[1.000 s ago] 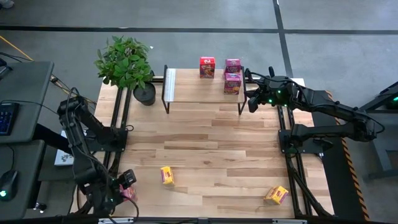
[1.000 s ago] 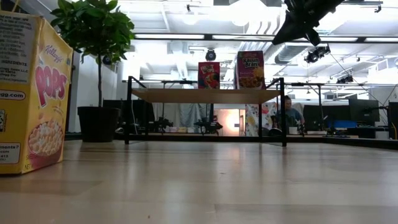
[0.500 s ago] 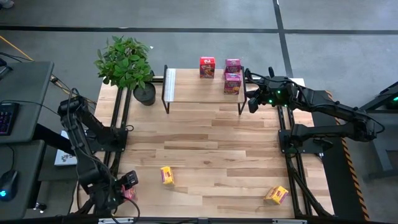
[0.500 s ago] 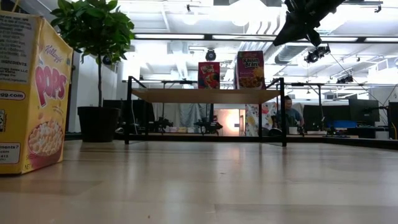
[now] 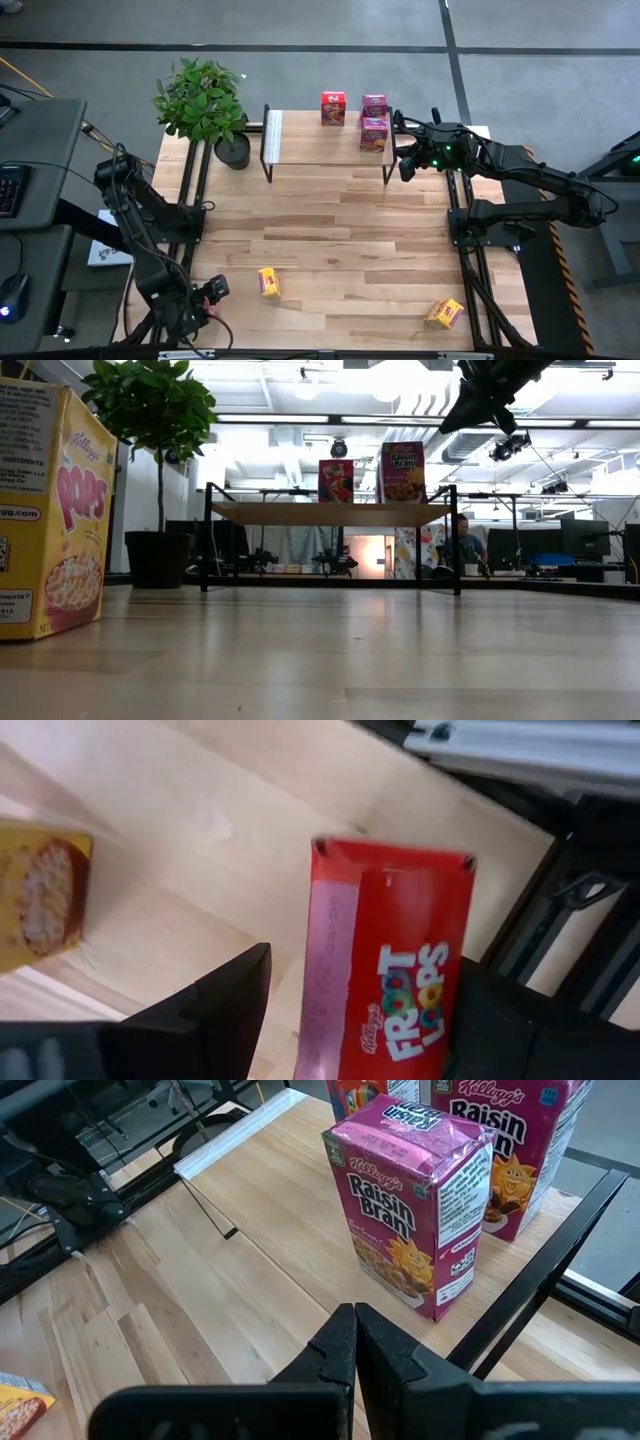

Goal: Stack cereal on shelf
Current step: Put the red cereal box on the shelf

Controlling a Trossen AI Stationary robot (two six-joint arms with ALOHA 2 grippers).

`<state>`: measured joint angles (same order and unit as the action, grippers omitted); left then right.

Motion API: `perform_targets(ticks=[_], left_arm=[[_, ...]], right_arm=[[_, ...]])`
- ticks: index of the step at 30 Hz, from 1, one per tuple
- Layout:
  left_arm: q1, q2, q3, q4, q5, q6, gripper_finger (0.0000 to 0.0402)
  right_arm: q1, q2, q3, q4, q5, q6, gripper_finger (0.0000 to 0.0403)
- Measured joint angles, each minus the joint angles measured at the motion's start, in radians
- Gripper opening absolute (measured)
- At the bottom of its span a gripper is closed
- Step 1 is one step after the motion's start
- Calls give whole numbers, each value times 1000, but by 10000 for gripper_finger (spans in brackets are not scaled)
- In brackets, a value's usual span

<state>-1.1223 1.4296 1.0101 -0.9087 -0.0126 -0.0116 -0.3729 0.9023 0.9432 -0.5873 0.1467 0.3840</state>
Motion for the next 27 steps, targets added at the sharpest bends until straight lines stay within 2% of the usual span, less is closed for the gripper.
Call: perform_targets(ticks=[11,22,27], left_arm=[[29,5,-17,62,55,-10,240],[40,4,-15,64,64,-59,136],[77,-14,55,4,63,-150,101]], right_arm=[[0,0,0,0,0,0,0],[0,0,0,0,0,-3,0],[0,0,0,0,0,-3,0]])
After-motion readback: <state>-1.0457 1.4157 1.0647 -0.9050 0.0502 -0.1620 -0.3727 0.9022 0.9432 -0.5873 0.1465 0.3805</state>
